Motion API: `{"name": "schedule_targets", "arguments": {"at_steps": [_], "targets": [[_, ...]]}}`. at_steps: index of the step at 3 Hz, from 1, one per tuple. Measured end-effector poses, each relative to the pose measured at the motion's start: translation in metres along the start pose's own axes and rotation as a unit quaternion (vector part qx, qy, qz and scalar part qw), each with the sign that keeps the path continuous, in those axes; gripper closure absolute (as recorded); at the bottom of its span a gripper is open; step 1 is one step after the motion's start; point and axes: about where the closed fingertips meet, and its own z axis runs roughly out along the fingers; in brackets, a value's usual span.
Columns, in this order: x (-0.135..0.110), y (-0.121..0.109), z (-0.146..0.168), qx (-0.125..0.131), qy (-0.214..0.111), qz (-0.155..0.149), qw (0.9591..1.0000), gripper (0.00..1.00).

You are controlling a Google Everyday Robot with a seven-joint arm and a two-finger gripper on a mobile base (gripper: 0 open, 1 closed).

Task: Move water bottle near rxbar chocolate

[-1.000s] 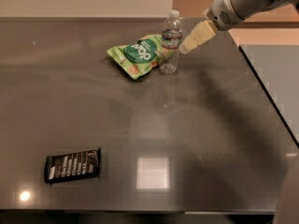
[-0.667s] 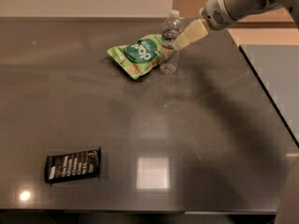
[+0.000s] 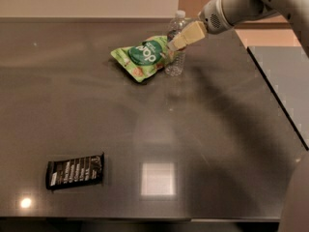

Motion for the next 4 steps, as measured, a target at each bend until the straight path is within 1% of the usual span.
{"name": "schedule_targets", "arguments": {"at_steps": [1, 2, 3, 4], "targets": [[-0.005, 0.005, 0.009, -0.011, -0.009, 0.005, 0.9999, 0.16], [-0.008, 0.008, 0.013, -0.022, -0.018, 0.009, 0.9996, 0.4], [-0.011, 0.016, 0.008, -0.034, -0.026, 0.011, 0.999, 0.63], [-0.019, 0.038, -0.012, -0.059, -0.042, 0.006, 0.9973, 0.87]]}}
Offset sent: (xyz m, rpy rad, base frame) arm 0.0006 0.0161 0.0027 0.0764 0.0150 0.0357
